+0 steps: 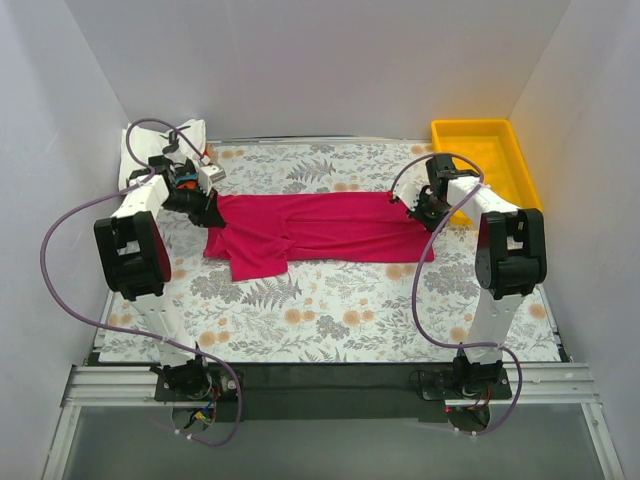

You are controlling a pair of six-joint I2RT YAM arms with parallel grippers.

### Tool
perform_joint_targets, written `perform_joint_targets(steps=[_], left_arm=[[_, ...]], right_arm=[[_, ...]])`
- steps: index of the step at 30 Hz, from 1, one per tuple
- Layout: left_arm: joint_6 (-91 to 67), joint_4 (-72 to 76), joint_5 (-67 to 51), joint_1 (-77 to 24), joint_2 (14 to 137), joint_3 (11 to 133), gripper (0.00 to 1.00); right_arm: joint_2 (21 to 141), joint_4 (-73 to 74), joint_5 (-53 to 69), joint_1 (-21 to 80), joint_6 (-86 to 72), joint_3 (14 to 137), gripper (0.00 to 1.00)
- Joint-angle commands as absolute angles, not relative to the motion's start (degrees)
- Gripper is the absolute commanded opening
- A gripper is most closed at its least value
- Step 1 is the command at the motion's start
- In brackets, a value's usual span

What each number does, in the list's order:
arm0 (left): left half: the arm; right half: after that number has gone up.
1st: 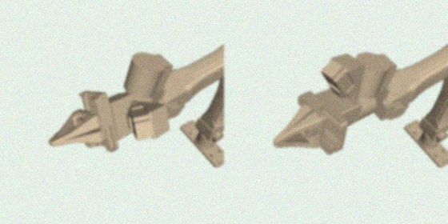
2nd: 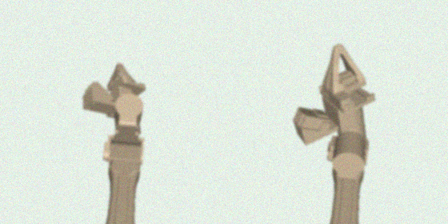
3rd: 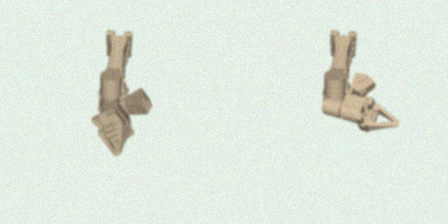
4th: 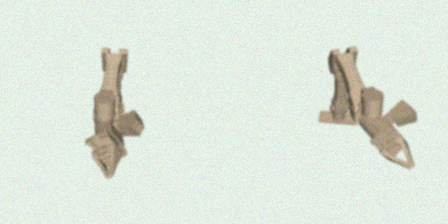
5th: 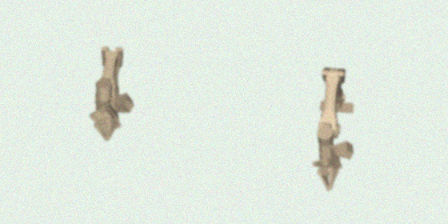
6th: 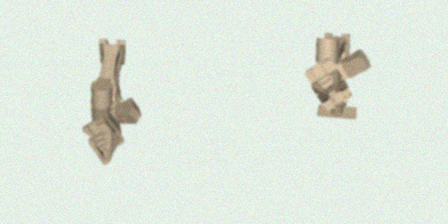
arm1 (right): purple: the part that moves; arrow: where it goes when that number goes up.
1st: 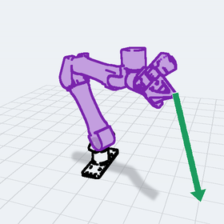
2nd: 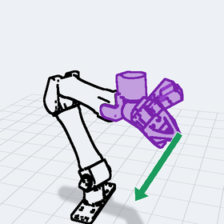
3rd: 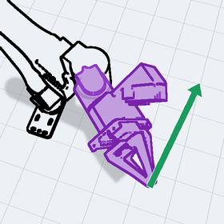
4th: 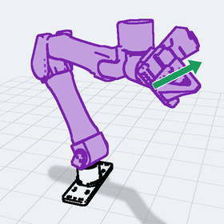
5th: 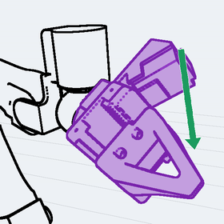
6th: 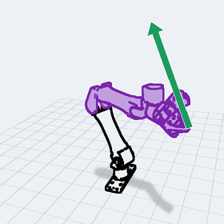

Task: Fold and stack the t-shirts
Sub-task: Fold the tshirt

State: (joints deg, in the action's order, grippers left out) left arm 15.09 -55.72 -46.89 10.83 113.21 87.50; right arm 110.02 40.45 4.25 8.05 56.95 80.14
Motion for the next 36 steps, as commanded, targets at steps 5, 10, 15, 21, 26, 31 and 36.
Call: perform_joint_targets(steps=[5,10,15,21,26,31,36], left_arm=[[22.1,-60.4,-51.3,13.5,109.9,86.5,0.0],[22.6,-61.1,-51.7,14.1,108.5,84.4,0.0],[17.7,-54.5,-49.8,14.6,111.3,84.5,0.0],[12.1,-49.6,-49.0,14.5,114.5,87.2,0.0],[9.6,-49.3,-46.4,14.1,116.0,88.7,0.27],[5.9,-45.6,-46.5,13.9,105.1,83.9,0.47],[6.6,-44.9,-40.2,9.2,94.2,75.3,0.44]], right_arm=[[108.7,41.0,6.4,7.8,58.2,83.3,0.01],[109.5,41.0,6.3,7.9,58.0,84.4,0.01],[112.3,40.9,5.4,8.1,57.5,86.0,0.01],[115.4,40.8,5.5,8.3,56.0,88.5,0.01],[116.3,41.0,4.1,9.1,54.0,89.1,0.25],[110.2,42.4,6.5,9.7,51.6,90.2,0.48],[105.7,45.9,9.6,10.5,48.4,92.1,0.51]])
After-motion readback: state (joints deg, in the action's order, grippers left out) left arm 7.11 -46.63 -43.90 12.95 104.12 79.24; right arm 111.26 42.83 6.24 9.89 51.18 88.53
